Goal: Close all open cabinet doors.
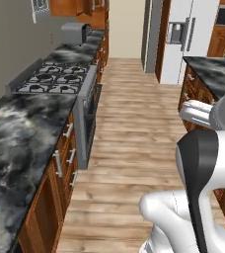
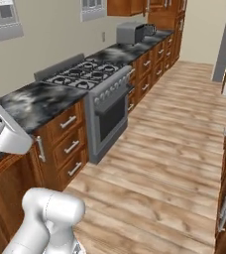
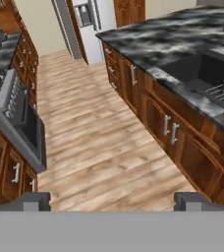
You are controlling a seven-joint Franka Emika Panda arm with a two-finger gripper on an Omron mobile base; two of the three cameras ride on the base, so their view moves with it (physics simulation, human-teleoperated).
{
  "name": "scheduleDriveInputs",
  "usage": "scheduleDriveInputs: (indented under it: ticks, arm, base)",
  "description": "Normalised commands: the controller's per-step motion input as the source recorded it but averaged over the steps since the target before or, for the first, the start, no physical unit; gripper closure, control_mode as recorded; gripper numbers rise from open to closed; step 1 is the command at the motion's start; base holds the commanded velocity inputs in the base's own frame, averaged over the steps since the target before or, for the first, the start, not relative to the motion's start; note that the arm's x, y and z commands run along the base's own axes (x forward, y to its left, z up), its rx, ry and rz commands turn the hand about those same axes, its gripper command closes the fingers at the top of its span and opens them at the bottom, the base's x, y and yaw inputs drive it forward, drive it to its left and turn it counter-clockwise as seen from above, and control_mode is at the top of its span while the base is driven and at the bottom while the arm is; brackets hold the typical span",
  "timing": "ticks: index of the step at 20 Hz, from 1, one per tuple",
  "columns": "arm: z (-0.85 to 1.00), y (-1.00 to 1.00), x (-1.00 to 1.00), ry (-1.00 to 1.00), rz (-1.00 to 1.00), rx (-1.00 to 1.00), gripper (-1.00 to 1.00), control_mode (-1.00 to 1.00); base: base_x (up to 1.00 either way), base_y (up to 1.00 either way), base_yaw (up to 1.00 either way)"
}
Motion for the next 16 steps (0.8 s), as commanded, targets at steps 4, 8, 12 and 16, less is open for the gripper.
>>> scheduleDriveInputs:
  ticks: [4,8,12,16]
  arm:
    - [0.00,0.00,0.00,0.00,0.00,0.00,-1.00,1.00]
    - [0.00,0.00,0.00,0.00,0.00,0.00,-1.00,1.00]
    - [0.00,0.00,0.00,0.00,0.00,0.00,-1.00,1.00]
    - [0.00,0.00,0.00,0.00,0.00,0.00,-1.00,1.00]
  base:
    - [1.00,0.00,-0.08]
    - [1.00,0.00,-0.07]
    - [1.00,0.00,-0.05]
    - [1.00,0.00,0.00]
